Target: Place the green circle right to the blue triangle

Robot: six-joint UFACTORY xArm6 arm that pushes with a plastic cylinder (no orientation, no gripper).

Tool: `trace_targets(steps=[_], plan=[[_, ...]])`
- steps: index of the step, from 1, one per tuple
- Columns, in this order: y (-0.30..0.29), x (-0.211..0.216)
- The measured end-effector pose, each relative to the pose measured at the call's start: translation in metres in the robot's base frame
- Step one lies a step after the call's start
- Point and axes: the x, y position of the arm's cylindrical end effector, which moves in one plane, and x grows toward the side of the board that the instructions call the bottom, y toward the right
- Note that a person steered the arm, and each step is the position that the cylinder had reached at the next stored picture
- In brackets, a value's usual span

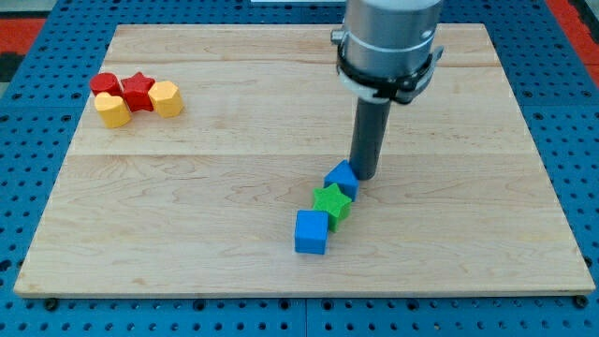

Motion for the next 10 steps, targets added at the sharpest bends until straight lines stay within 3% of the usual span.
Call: trace_targets(steps=[1, 3, 4, 5, 7, 9, 10], plan=[[-0.038, 0.013], [0.111, -0.09], [0.154, -0.129], [0.147, -0.165], [0.105, -0.171], [0.02, -0.199], [-0.02, -0.164]])
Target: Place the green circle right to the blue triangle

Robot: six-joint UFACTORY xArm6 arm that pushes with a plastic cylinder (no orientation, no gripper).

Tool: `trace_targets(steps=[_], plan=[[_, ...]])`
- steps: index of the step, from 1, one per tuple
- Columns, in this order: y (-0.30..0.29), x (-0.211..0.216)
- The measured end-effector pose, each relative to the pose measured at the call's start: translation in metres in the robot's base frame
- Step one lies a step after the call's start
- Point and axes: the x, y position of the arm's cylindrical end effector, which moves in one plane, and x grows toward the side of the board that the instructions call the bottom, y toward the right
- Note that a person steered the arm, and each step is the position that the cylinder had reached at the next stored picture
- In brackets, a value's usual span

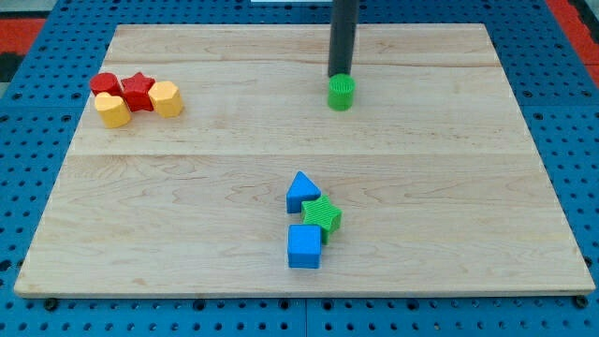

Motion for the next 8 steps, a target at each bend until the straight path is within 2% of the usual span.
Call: trace_targets(steps=[1, 3, 6, 8], plan=[[-0.001, 0.039], [0.014, 0.046], [-0.014, 0.132], [-0.053, 0.164]])
